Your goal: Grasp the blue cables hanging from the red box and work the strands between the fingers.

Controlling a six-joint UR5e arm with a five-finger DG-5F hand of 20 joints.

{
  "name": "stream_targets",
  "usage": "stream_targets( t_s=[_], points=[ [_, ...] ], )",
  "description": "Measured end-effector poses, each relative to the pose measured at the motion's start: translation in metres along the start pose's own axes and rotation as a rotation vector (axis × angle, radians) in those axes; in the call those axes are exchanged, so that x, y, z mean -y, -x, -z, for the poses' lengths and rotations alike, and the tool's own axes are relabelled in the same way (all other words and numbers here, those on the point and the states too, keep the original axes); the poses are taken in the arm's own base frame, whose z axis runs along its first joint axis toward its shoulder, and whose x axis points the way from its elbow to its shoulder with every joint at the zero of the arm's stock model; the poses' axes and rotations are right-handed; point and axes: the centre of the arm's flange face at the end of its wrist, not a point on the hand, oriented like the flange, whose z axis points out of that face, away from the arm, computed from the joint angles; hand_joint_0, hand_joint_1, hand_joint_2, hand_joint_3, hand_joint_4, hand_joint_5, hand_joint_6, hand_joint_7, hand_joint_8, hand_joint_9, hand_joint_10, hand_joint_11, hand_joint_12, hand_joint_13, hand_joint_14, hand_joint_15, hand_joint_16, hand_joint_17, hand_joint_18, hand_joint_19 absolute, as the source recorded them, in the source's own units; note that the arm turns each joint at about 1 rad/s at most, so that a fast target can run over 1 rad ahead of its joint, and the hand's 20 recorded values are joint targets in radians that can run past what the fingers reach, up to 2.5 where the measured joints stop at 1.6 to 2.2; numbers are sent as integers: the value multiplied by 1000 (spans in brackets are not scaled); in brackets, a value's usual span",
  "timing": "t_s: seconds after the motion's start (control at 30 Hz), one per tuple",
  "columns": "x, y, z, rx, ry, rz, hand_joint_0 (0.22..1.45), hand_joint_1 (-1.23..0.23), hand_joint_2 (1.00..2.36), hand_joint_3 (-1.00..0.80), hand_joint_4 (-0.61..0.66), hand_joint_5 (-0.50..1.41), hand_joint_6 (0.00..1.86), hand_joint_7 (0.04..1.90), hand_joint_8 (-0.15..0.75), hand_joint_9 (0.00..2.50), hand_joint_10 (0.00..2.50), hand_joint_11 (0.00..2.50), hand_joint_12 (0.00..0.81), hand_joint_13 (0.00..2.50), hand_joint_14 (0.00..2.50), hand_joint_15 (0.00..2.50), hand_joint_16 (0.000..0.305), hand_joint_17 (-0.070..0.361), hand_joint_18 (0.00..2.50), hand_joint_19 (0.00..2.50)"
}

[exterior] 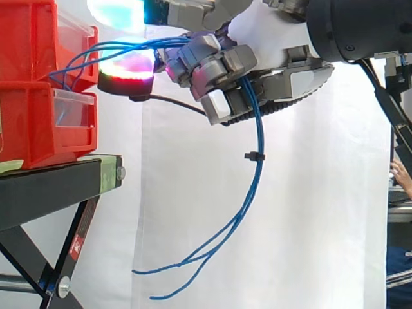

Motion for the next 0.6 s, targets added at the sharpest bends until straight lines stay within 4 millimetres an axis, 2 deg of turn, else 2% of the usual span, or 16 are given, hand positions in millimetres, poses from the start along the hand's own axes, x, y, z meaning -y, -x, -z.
stream_targets(
  t_s=[0.07, 0.13, 0.4, 0.47, 0.6],
  points=[
    [0, 0, 0, 0, 0, 0, 847, -785, 1000, -1000, 271, -99, 740, 1153, 545, 331, 2500, 2500, 600, 1050, 2500, 1650, 63, 141, 1528, 830],
    [0, 0, 0, 0, 1, -1, 873, -775, 1004, -923, 272, -93, 751, 1143, 544, 334, 2500, 2500, 598, 1050, 2500, 1638, 62, 140, 1526, 835],
    [0, 0, 0, 0, 1, -1, 957, -738, 1018, -514, 261, -80, 808, 1132, 542, 356, 2500, 2500, 599, 1066, 2500, 1644, 61, 137, 1547, 846],
    [0, 0, 0, 0, 1, -1, 946, -711, 1019, -488, 265, -78, 835, 1119, 540, 359, 2500, 2500, 599, 1069, 2500, 1632, 62, 138, 1551, 838],
    [0, 0, 0, 0, 0, -1, 890, -654, 1016, -581, 269, -42, 838, 1138, 546, 387, 2500, 2500, 599, 1088, 2500, 1636, 63, 141, 1550, 772]
  ],
)
